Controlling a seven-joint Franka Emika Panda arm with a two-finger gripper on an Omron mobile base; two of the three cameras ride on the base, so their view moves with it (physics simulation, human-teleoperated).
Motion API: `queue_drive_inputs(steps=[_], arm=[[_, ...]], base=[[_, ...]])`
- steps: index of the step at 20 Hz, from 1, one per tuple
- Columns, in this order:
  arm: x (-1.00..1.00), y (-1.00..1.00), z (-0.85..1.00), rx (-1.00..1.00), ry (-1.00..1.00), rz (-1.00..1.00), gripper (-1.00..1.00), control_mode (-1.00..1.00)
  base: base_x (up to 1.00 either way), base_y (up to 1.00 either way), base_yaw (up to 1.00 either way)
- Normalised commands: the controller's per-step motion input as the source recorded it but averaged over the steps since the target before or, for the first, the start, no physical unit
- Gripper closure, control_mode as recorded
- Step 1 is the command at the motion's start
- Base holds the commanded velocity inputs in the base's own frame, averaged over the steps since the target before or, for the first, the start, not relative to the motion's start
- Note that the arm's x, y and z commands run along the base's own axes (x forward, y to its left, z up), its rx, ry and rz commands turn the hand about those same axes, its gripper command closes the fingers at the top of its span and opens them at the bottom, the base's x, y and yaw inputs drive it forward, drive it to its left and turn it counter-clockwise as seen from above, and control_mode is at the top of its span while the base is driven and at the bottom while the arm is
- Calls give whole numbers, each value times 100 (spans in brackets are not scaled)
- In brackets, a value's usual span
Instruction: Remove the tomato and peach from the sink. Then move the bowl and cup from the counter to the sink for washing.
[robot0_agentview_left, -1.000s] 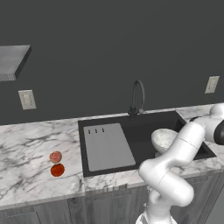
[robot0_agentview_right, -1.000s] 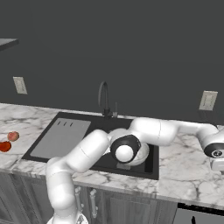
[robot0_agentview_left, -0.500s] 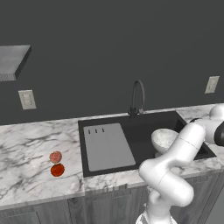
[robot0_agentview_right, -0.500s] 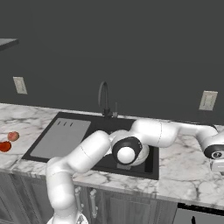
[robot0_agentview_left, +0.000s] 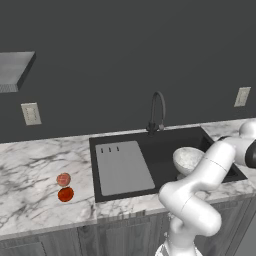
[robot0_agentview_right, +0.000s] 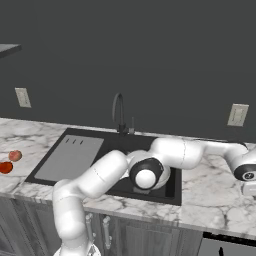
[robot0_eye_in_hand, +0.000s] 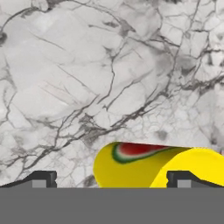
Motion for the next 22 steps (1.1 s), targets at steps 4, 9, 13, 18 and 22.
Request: queue_drive_inputs(steps=[4,9,13,18,22], arm=[[5,-8,-16,0,5,2,-100,-100],[1,-7,-17,1,6,3,-100,-100],[0,-3,-16,1,3,4,-100,-100],[0,0,-17,1,1,3,-100,-100],[-1,0,-19,1,0,2,-100,-100]], base=[[0,0,0],[0,0,0],[0,0,0],[0,0,0],[0,0,0]])
